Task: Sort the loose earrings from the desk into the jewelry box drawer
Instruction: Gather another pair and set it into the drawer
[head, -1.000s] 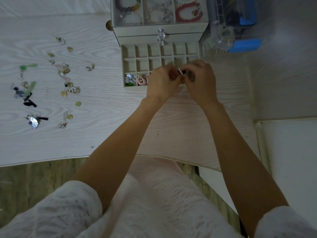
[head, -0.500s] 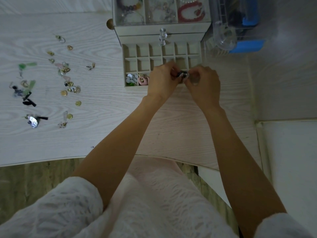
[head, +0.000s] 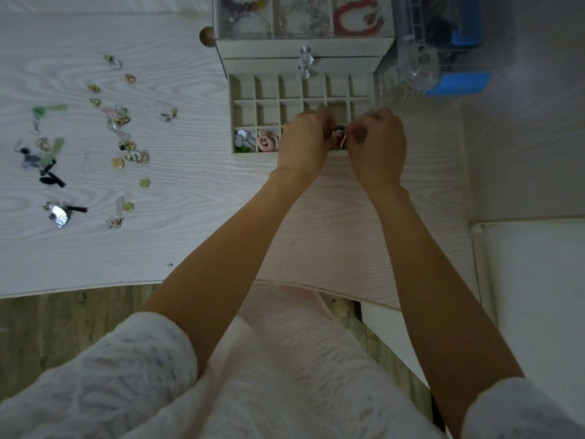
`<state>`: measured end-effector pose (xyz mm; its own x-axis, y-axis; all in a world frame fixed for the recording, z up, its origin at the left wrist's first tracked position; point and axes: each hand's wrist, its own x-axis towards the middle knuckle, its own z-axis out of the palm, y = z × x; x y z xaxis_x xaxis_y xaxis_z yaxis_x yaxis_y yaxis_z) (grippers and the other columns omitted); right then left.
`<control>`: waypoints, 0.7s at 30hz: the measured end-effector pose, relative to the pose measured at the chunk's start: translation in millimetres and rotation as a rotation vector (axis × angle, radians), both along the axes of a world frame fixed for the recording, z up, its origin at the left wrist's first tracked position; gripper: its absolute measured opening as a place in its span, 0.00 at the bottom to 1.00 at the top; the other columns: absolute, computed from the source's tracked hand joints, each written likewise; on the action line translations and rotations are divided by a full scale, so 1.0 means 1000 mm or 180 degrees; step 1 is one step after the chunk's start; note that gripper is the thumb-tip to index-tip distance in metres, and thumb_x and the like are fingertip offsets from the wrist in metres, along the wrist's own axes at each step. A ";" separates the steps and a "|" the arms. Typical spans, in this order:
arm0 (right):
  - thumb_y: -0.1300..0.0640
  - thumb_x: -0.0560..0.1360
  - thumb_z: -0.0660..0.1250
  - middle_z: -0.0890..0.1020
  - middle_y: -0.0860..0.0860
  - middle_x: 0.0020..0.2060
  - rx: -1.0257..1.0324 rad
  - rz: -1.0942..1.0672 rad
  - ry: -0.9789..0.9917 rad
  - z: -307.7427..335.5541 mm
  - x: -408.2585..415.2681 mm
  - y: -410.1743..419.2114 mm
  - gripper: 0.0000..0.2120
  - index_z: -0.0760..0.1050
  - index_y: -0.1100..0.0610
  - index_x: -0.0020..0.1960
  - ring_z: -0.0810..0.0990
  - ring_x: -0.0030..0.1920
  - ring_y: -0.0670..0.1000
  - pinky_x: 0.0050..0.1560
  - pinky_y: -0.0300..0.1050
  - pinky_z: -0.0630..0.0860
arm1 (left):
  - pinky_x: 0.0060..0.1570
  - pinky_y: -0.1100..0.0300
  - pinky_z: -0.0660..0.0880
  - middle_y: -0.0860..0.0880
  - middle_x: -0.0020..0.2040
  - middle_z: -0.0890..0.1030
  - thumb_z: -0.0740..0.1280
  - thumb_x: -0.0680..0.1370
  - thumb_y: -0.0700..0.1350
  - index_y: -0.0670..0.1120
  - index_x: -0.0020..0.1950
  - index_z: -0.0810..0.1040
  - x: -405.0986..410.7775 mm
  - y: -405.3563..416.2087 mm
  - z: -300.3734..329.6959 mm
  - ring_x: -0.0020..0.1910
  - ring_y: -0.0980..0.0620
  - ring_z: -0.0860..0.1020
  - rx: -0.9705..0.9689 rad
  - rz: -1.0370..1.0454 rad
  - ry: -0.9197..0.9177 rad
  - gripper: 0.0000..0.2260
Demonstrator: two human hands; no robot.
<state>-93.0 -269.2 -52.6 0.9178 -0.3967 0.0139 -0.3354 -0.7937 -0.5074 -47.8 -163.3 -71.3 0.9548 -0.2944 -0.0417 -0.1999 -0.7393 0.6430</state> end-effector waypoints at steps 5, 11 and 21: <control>0.55 0.74 0.64 0.80 0.56 0.48 -0.0319 0.0429 0.0086 -0.005 -0.005 0.001 0.09 0.80 0.57 0.49 0.74 0.50 0.58 0.44 0.45 0.66 | 0.44 0.53 0.76 0.44 0.45 0.83 0.62 0.78 0.43 0.45 0.50 0.83 -0.002 0.006 0.000 0.44 0.45 0.80 0.0355 -0.0452 -0.0201 0.09; 0.57 0.74 0.61 0.81 0.56 0.48 -0.0558 0.0600 -0.0268 0.002 -0.027 0.013 0.11 0.78 0.58 0.52 0.74 0.50 0.60 0.49 0.51 0.69 | 0.40 0.56 0.75 0.43 0.44 0.81 0.64 0.76 0.41 0.43 0.52 0.81 -0.027 0.046 0.030 0.41 0.46 0.79 -0.0292 -0.0708 -0.0544 0.09; 0.62 0.75 0.64 0.82 0.56 0.47 -0.0030 0.2612 0.0119 0.019 -0.044 0.152 0.09 0.79 0.59 0.53 0.77 0.50 0.59 0.52 0.51 0.71 | 0.42 0.56 0.75 0.50 0.43 0.83 0.64 0.77 0.44 0.47 0.53 0.81 -0.096 0.253 0.039 0.43 0.49 0.78 0.0200 0.0272 -0.0905 0.08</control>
